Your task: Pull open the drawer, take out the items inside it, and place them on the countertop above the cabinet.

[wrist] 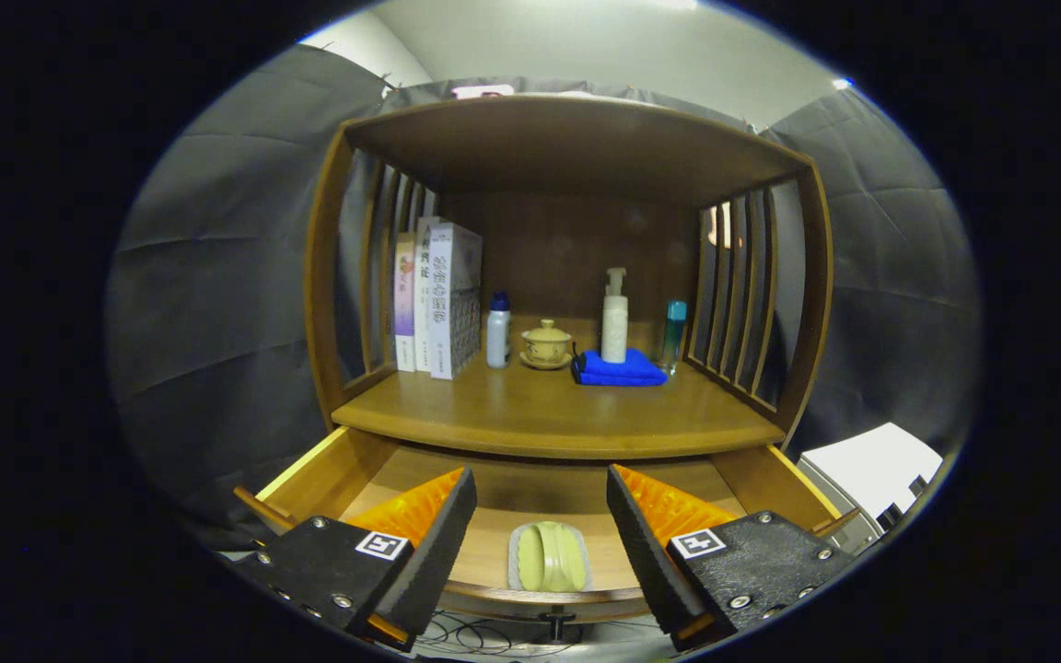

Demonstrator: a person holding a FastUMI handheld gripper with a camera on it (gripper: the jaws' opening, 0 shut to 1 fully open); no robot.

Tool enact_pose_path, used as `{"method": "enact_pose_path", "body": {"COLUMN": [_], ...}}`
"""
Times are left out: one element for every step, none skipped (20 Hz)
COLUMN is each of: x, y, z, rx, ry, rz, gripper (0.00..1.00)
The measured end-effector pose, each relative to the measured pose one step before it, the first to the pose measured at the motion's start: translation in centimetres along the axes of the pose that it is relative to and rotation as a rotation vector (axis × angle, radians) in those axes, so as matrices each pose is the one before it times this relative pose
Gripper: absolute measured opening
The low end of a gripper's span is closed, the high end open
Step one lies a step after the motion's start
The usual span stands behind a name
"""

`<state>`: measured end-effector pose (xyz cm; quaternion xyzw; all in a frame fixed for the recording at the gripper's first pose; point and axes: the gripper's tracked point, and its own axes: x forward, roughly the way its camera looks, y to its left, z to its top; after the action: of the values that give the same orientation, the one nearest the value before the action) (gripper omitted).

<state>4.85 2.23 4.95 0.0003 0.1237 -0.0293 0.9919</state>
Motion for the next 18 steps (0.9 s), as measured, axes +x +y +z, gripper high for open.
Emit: {"method": "enact_pose_path", "body": {"x": [0.677, 0.658, 0.574, 0.622, 0.649, 0.648, 0.579, 0.569, 0.502, 0.42, 0.499, 0.338, 0.359, 0.389, 0.334, 0.287, 0.313, 0.268], "y": [-0.355, -0.282, -0.138, -0.209, -0.265, -0.109, -0.06, -0.076, -0.062, -0.088, -0.1, -0.025, 0.164, 0.139, 0.025, -0.107, -0.003, 0.161], "z": [-0.729, -0.699, -0.655, -0.545, -0.318, -0.51, -0.347, -0.463, -0.41, -0.574, -0.468, -0.653, -0.589, -0.899, -0.62, -0.675, -0.486, -0.468], "rx": [-0.00346, -0.00776, -0.00241, -0.00265, -0.00025, 0.00422, 0.00261, 0.0007, -0.00433, -0.0104, -0.00673, -0.00008, 0.00452, 0.00752, 0.00788, 0.00389, -0.00348, -0.00715], "ry": [0.0353, 0.0334, 0.03506, 0.02604, 0.02193, 0.02843, 0.02901, 0.03003, 0.03214, 0.03347, 0.02592, 0.03222, 0.03132, 0.03434, 0.03, 0.02526, 0.01948, 0.01473], "rz": [-0.01917, -0.01194, -0.00662, -0.00799, -0.00847, -0.0052, -0.00214, -0.00061, 0.0003, -0.00194, -0.00223, -0.00041, 0.00857, 0.00366, -0.00002, -0.00423, -0.00143, 0.00113], "gripper": [0.88, 0.89, 0.89, 0.89, 0.89, 0.89, 0.89, 0.89, 0.89, 0.89, 0.89, 0.89, 0.9, 0.9, 0.9, 0.9, 0.9, 0.9]}}
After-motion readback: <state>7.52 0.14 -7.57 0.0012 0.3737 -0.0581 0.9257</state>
